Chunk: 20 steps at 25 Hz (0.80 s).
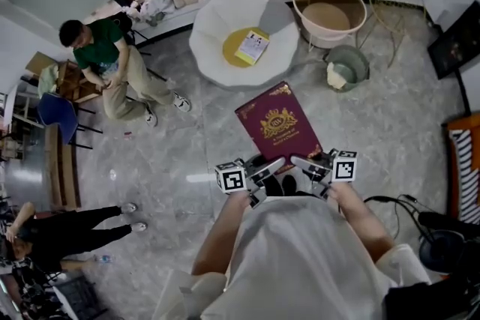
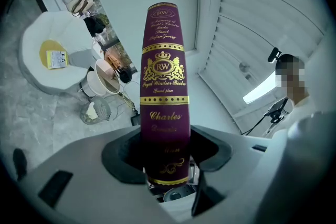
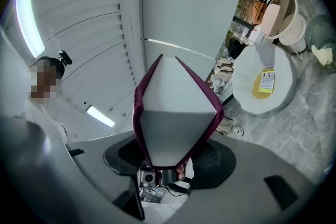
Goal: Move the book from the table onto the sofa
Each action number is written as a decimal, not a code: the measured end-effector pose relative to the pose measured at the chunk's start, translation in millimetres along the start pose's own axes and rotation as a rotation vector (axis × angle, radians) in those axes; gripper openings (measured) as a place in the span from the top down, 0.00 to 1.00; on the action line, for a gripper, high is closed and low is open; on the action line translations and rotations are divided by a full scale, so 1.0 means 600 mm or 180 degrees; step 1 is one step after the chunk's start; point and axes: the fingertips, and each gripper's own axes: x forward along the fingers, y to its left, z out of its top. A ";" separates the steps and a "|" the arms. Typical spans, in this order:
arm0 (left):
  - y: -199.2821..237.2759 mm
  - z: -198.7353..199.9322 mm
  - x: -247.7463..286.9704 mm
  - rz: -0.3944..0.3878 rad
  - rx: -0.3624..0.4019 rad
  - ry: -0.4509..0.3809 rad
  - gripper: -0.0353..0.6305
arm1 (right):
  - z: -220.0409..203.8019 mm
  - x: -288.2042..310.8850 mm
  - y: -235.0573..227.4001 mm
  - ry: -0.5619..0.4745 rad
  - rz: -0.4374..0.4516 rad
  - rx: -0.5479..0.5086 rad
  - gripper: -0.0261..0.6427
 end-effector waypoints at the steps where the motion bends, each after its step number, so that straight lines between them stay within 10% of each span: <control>1: -0.008 0.025 0.003 0.0018 -0.0021 -0.0005 0.61 | 0.022 0.012 0.009 0.0029 -0.0009 0.0018 0.59; 20: 0.157 0.363 0.005 -0.0157 -0.0245 -0.0003 0.61 | 0.262 0.268 -0.122 -0.0015 -0.0132 0.0118 0.59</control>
